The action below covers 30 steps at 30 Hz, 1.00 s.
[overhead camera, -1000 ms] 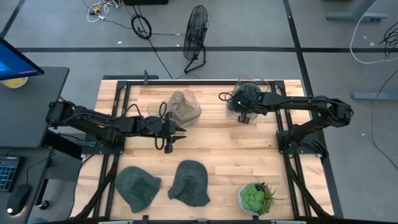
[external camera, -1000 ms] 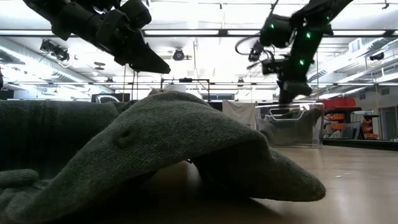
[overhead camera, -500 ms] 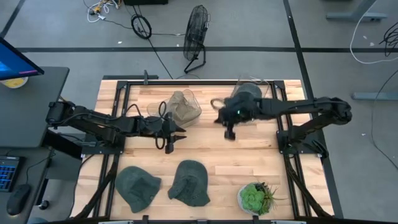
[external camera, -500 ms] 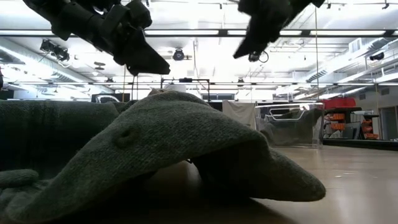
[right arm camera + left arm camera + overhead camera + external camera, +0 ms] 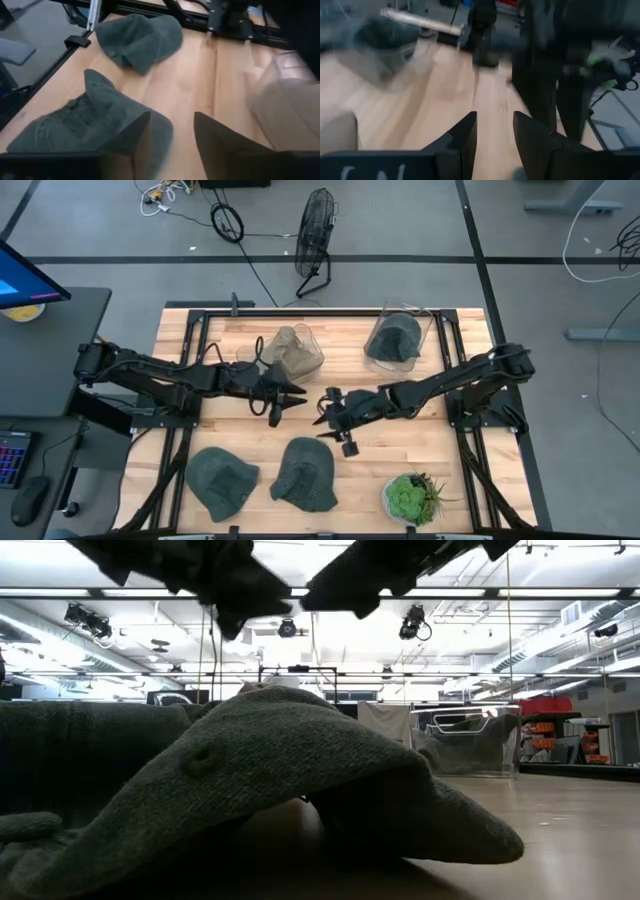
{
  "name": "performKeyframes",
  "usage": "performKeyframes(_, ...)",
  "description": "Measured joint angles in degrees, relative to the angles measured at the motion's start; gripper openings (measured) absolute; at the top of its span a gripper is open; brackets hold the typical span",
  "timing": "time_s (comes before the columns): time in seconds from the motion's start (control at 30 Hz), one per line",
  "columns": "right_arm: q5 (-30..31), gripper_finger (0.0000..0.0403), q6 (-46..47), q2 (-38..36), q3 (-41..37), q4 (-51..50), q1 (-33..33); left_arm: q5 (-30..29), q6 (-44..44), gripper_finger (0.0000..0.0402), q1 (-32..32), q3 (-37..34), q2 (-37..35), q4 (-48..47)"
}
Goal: Pick & Place hat
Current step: Put the right gray cap into the right transparent bin
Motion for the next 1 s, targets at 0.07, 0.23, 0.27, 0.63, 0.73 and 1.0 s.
performKeyframes(0.07, 0.04, 0.0175, 0.19, 1.76, 0.00, 2.62, 1.15, -0.09, 1.78, 0.0131, 0.21, 1.17, 0.00, 0.10)
performKeyframes(0.23, -0.13, 0.0199, 4.53, 6.40, 0.02, 9.87, 4.36, -0.40, 2.89, 0.0131, 0.55, 2.69, 0.00, -0.03)
performKeyframes(0.27, -0.09, 0.0200, 6.10, 7.17, 0.00, 10.27, 4.84, -0.72, 2.89, 0.0131, 0.60, 2.92, 0.00, -0.05)
performKeyframes(0.63, 4.25, 0.0183, 14.00, 16.95, 2.27, 18.12, 9.36, -1.20, 2.86, 0.0130, 0.81, 3.34, -0.02, -0.42)
performKeyframes(0.73, 7.31, 0.0182, 15.36, 20.62, 4.32, 17.88, 9.93, -1.18, 2.86, 0.0130, 0.76, 3.34, -0.01, -1.14)
performKeyframes(1.0, 19.50, 0.0176, 18.52, 25.58, 8.30, 9.11, 10.21, -1.18, 2.86, 0.0130, 0.76, 3.34, -0.01, -3.49)
